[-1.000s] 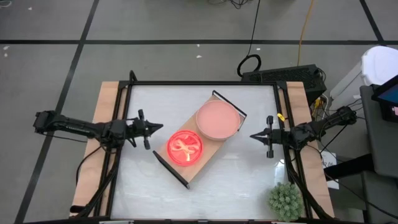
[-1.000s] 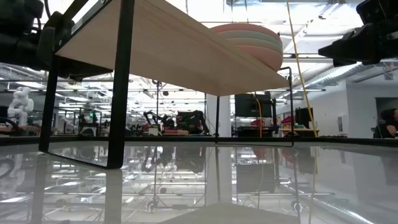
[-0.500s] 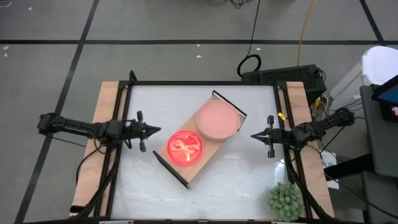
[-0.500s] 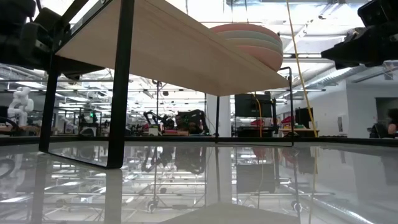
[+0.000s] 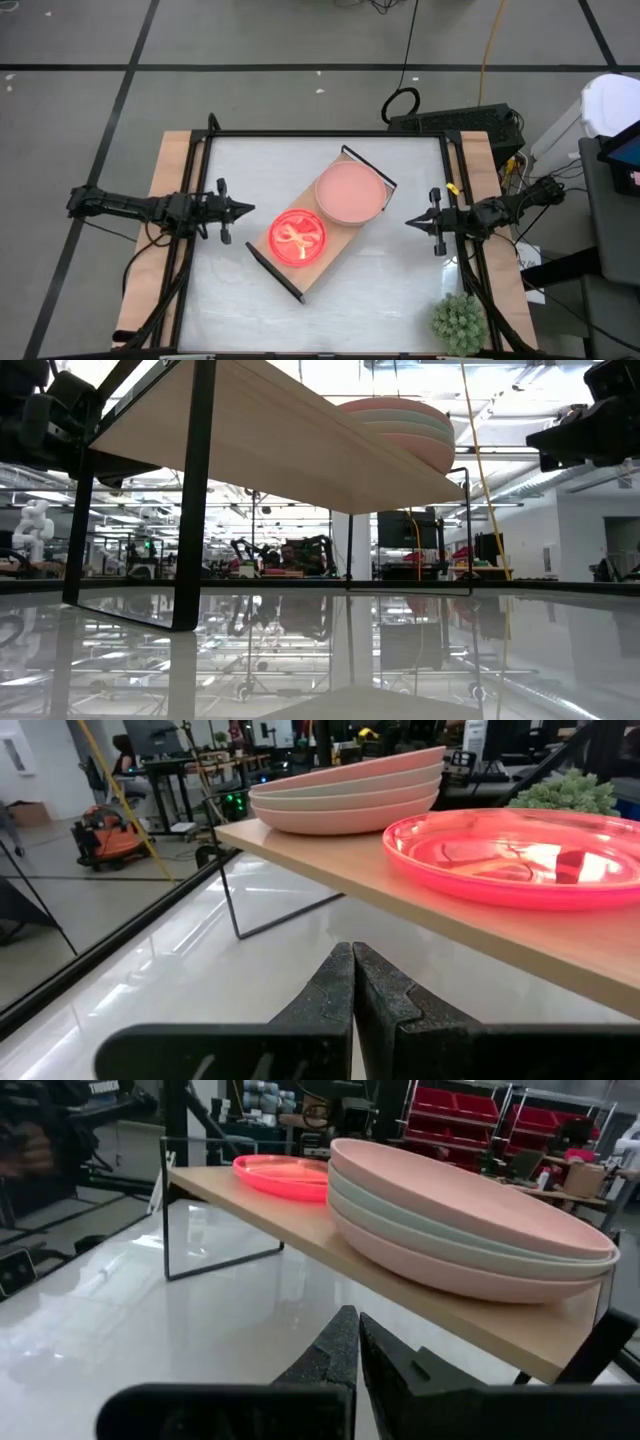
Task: Place and stack plates onto a shelf
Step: Return to Home Position
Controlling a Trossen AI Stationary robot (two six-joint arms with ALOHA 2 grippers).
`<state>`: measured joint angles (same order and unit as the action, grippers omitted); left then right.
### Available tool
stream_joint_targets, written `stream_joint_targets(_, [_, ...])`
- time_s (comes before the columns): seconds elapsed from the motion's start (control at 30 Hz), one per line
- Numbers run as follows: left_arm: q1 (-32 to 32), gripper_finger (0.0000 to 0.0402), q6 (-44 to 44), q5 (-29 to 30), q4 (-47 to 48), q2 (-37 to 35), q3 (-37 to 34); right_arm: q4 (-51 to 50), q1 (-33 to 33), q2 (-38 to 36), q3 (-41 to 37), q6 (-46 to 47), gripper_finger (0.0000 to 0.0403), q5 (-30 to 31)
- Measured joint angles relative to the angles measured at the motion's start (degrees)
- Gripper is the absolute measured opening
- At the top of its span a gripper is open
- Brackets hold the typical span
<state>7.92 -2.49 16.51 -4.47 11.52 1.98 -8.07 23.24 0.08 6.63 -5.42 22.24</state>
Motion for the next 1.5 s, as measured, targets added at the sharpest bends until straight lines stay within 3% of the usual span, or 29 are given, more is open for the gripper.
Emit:
stream_joint_targets(0.13, [0.0, 0.0001, 0.06, 0.0, 1.43, -0.86, 0.0, 1.21, -0.02, 0.02, -0.28, -1.17, 0.0, -1.22])
stream_joint_targets(0.33, [0.0, 0.0001, 0.06, 0.04, 2.53, -2.32, 0.0, 12.42, 0.0, 0.08, -5.62, -4.58, 0.0, -1.53])
stream_joint_targets(0.83, [0.05, 0.0001, -0.38, -0.39, 5.43, -6.46, 0.07, 12.22, -0.25, 0.5, -5.68, -6.01, 0.0, -1.12])
stream_joint_targets(1.03, [0.05, 0.0001, -1.5, -0.42, 5.46, -8.27, 0.07, 12.43, -3.96, 0.57, -5.72, -7.04, 0.0, 0.01])
stream_joint_targets(1.5, [-1.06, 0.0001, -5.14, -2.3, 5.74, -10.15, 0.07, 11.85, -14.01, 0.57, -5.77, -7.09, 0.0, -10.14])
